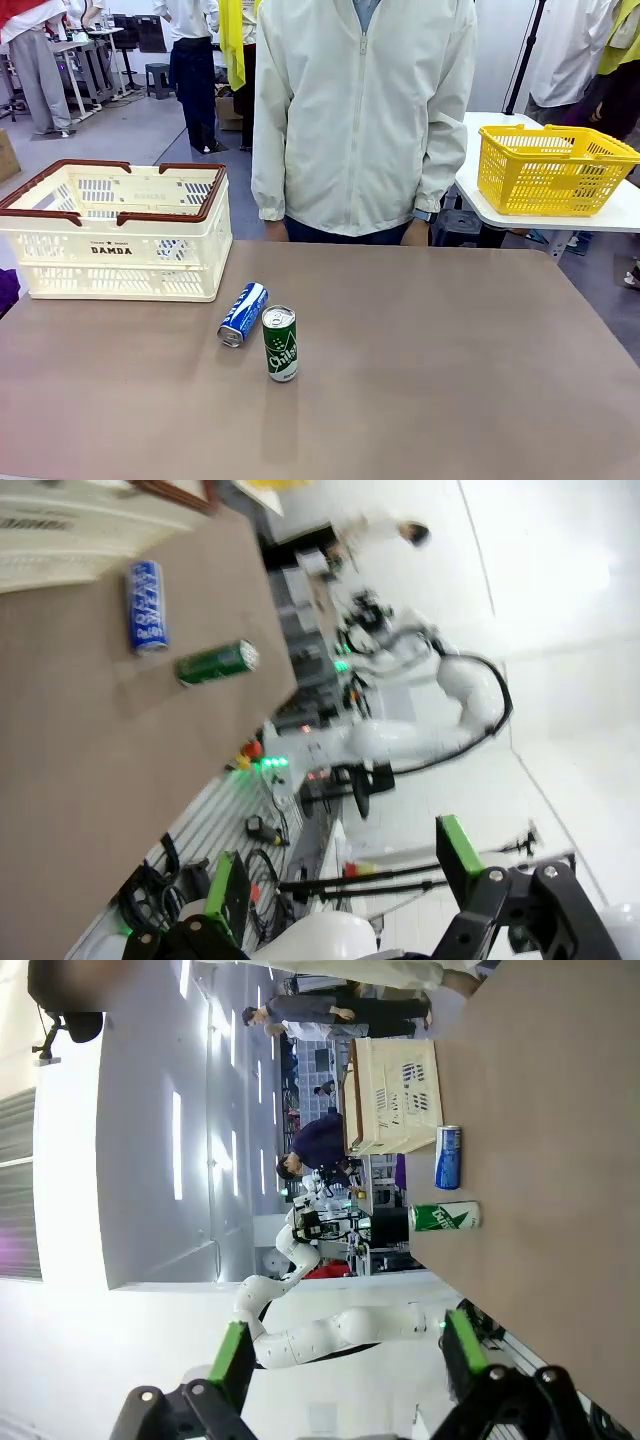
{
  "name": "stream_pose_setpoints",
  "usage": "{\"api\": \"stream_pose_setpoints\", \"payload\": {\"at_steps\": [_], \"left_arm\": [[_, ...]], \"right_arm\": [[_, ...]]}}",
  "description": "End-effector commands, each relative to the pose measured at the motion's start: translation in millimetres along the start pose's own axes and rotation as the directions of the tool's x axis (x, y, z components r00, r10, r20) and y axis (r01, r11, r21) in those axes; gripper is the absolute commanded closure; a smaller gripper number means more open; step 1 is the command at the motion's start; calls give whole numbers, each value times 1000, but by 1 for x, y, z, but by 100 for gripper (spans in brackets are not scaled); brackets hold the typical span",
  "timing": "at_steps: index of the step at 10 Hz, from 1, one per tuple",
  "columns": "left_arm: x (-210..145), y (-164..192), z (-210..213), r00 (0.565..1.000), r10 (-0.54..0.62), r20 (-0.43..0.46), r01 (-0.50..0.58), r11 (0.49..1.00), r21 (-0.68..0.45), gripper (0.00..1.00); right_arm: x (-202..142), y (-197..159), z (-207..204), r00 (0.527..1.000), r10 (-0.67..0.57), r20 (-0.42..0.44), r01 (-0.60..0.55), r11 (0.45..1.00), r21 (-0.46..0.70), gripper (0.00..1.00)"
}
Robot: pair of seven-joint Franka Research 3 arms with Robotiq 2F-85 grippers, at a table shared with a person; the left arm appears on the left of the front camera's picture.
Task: Place the drinks into the Shopping basket.
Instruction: Pick up one drink and place it into the Shopping basket.
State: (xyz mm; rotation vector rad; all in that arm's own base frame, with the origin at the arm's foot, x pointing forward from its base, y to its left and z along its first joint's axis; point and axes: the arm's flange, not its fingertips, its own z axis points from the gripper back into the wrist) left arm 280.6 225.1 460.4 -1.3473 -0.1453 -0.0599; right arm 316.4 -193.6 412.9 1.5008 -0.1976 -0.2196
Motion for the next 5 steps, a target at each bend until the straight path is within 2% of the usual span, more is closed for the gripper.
{"api": "stream_pose_setpoints", "payload": {"at_steps": [1,2,3,4,5], "left_arm": [[28,-48,19,956,279,90,-286,955,81,0],[31,-89,-36,957,290,-16,-280,935,216,0],[34,-121,-103,952,294,-85,-248,904,347,0],[39,-139,-167,942,283,-180,-183,883,431,0],[38,-149,-234,942,265,-207,-128,851,510,0]], "right_arm": [[-4,4,6,1000,-9,-14,9,1000,-4,0],[-4,4,6,1000,-9,-14,9,1000,-4,0],[-4,4,6,1000,-9,-14,9,1000,-4,0],[-4,4,6,1000,-9,-14,9,1000,-4,0],[-4,4,6,1000,-9,-14,9,1000,-4,0]]}}
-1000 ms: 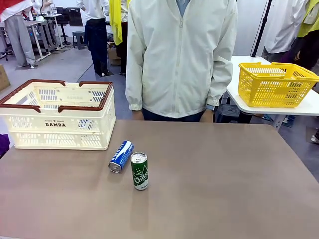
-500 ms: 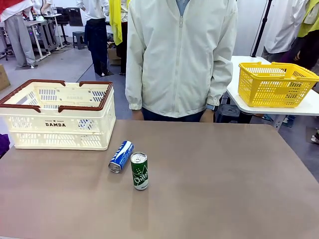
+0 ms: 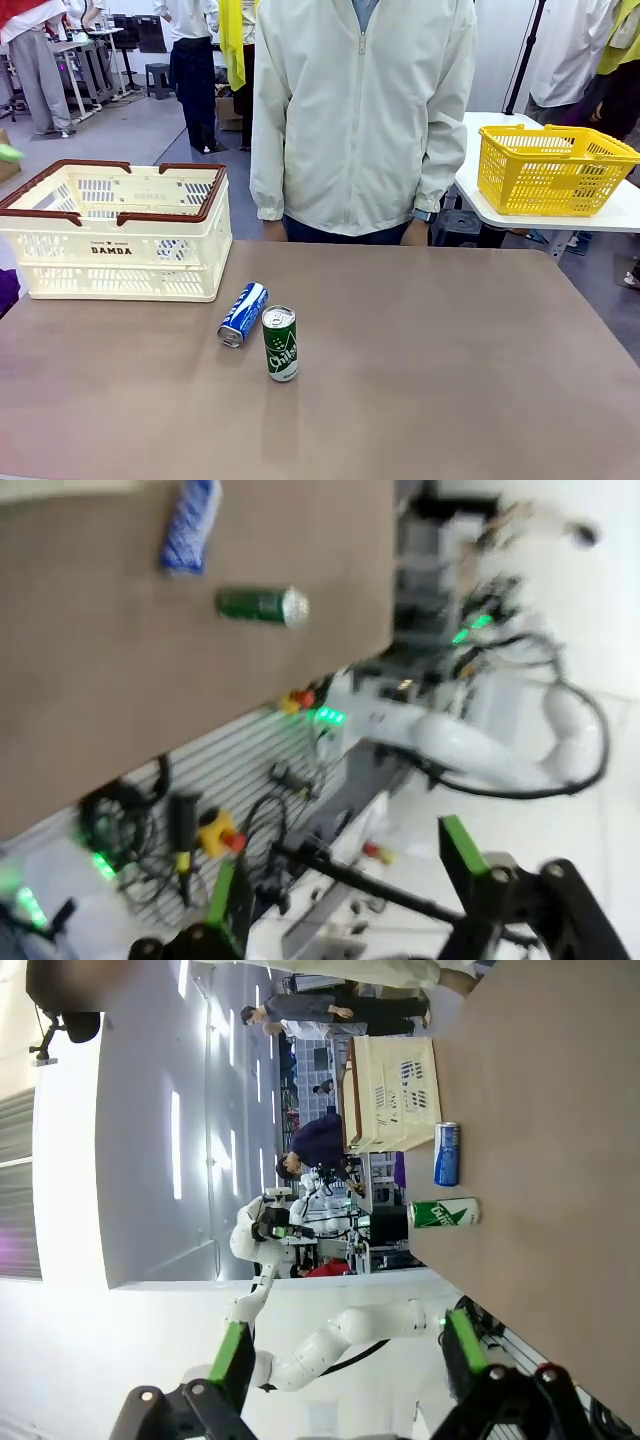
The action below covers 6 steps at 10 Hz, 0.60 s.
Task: Place the drinks into the Shopping basket.
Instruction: Pick up one drink and place it into the Shopping basket.
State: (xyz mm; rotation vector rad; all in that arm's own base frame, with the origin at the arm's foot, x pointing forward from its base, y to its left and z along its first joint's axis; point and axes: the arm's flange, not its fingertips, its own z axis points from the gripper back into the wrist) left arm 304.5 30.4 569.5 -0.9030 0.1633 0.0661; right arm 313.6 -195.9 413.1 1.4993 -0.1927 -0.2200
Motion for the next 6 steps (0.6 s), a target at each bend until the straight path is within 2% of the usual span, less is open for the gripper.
{"api": "stream_pose_setpoints", "payload": {"at_steps": [1,2,3,4,6], "left_arm": [[9,-61,-103,994,-93,-54,101,976,191,0],[-2,-79,-152,993,-114,-40,121,947,299,0],[-14,-90,-198,985,-174,-10,164,908,386,0],[-20,-98,-245,969,-246,-17,228,866,445,0],[-1,-106,-304,947,-237,216,100,859,503,0]], "right_arm": [[-2,4,3,1000,-5,-11,5,1000,-1,0],[-2,4,3,1000,-5,-11,5,1000,-1,0],[-2,4,3,1000,-5,-11,5,1000,-1,0],[-2,4,3,1000,-5,-11,5,1000,-1,0],[-2,4,3,1000,-5,-11,5,1000,-1,0]]}}
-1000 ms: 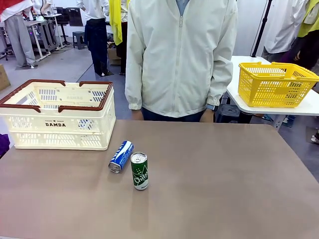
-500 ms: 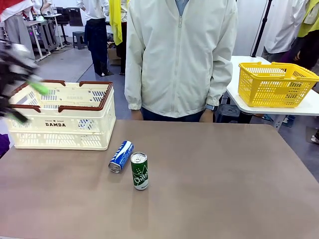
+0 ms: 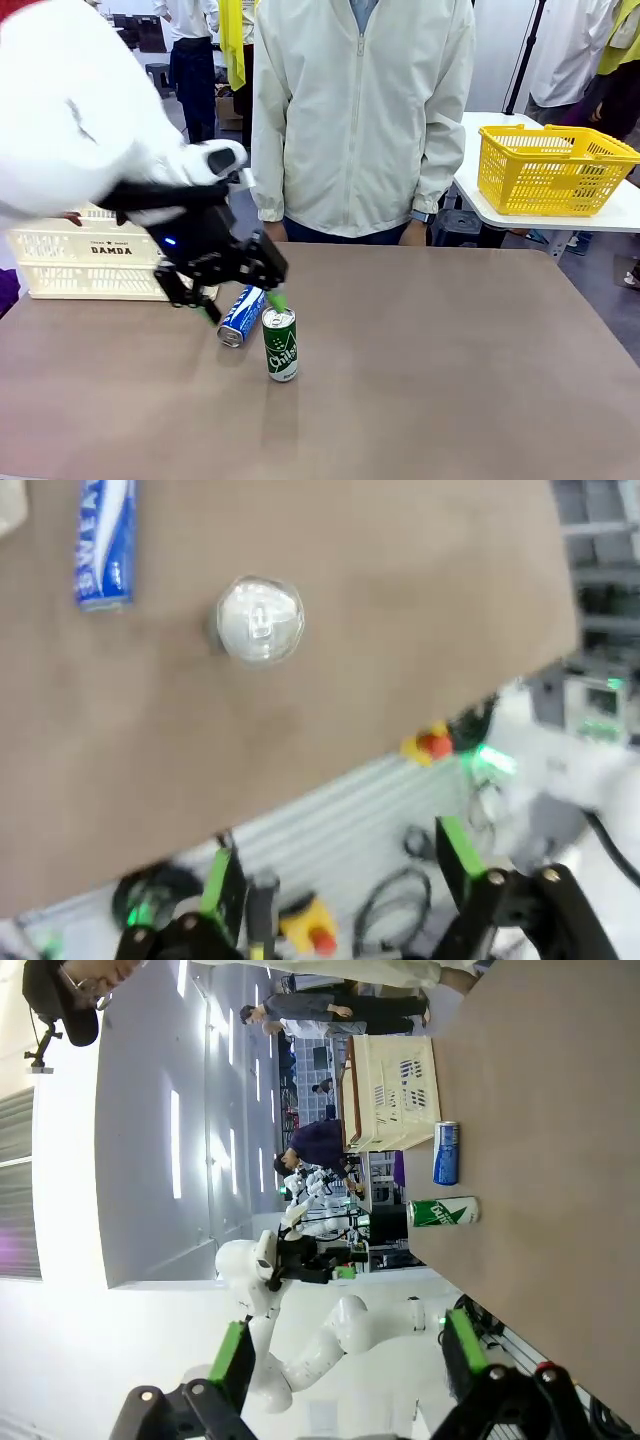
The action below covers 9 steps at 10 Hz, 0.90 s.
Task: Place the drinks into the Shopping basket.
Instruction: Pick up one drink and place it into the Shopping basket.
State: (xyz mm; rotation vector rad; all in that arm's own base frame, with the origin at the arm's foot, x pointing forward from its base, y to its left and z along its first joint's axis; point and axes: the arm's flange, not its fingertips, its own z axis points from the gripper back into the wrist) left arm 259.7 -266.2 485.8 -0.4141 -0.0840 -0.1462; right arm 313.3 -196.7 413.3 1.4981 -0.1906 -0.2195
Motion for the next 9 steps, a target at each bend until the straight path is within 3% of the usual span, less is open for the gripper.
{"api": "stream_pose_setpoints", "payload": {"at_steps": [1,3,4,7,8,9], "left_arm": [[25,0,-35,985,148,92,-155,985,73,0],[30,-3,-34,985,90,145,-107,987,116,0],[16,-5,-34,990,84,112,-91,994,59,0],[24,-5,-40,989,78,122,-87,993,75,0],[41,-9,-53,998,-40,49,33,990,141,0],[51,-19,-71,997,-68,26,61,975,214,0]], "right_arm": [[-2,4,2,1000,-5,-9,5,1000,0,0],[-2,4,2,1000,-5,-9,5,1000,0,0],[-2,4,2,1000,-5,-9,5,1000,0,0],[-2,4,2,1000,-5,-9,5,1000,0,0],[-2,4,2,1000,-5,-9,5,1000,0,0],[-2,4,2,1000,-5,-9,5,1000,0,0]]}}
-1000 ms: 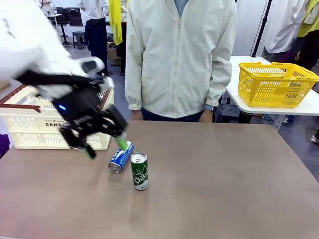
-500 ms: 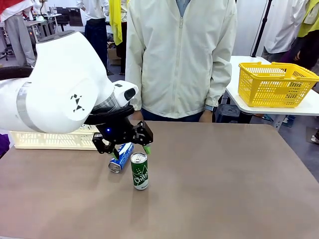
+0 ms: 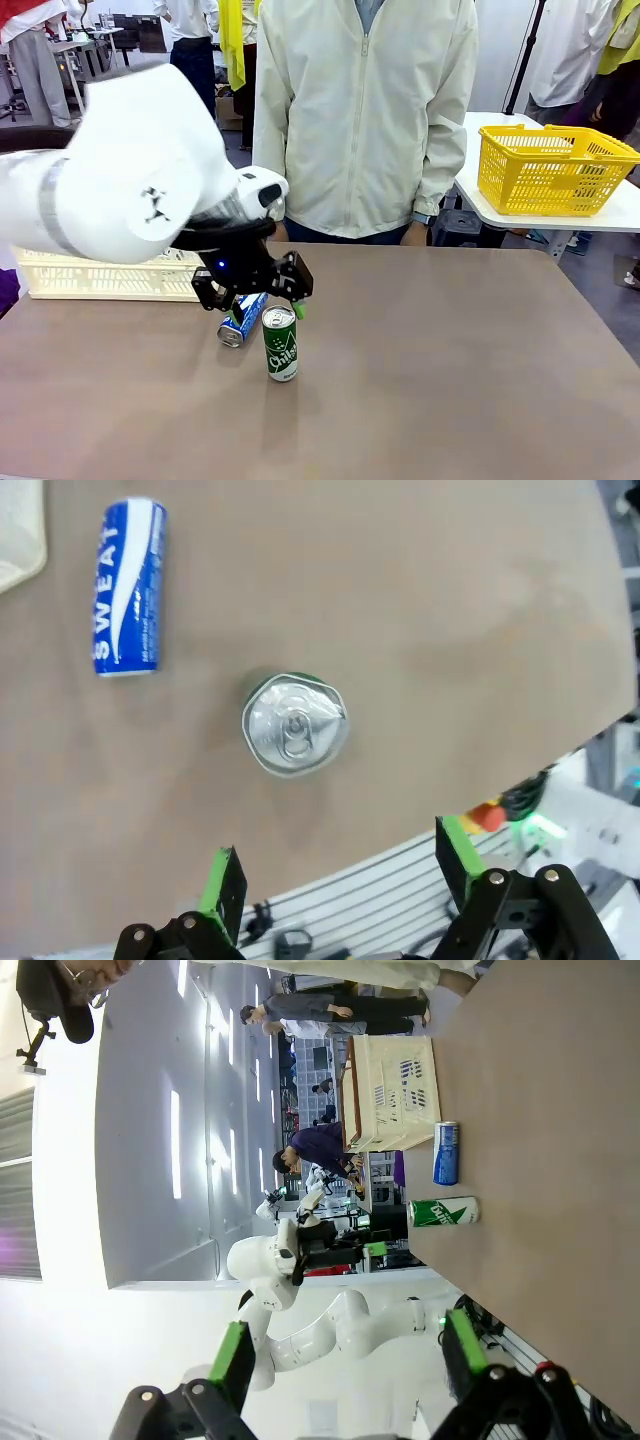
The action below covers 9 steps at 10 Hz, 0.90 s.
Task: Place the drinks into the Shopping basket.
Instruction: Pick up one drink and place it into the Shopping basket.
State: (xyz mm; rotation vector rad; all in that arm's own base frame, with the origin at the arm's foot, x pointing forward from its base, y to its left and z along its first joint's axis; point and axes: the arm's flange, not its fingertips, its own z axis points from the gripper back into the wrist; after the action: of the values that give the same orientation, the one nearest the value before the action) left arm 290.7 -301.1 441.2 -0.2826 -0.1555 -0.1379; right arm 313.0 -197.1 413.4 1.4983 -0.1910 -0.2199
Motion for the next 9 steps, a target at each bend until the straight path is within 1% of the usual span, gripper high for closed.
{"api": "stream_pose_setpoints", "payload": {"at_steps": [1,3,6,8,9], "left_arm": [[25,-21,-25,997,-69,-39,73,991,110,0],[36,-31,-38,997,-68,-35,74,978,196,0],[49,-32,-53,999,-23,-47,34,967,252,0],[50,-31,-58,998,-14,-55,27,969,245,0],[50,-29,-61,999,6,-44,5,968,251,0]], "right_arm": [[-2,4,2,1000,-5,-10,5,1000,0,0],[-2,4,2,1000,-5,-10,5,1000,0,0],[-2,4,2,1000,-5,-10,5,1000,0,0],[-2,4,2,1000,-5,-10,5,1000,0,0],[-2,4,2,1000,-5,-10,5,1000,0,0]]}}
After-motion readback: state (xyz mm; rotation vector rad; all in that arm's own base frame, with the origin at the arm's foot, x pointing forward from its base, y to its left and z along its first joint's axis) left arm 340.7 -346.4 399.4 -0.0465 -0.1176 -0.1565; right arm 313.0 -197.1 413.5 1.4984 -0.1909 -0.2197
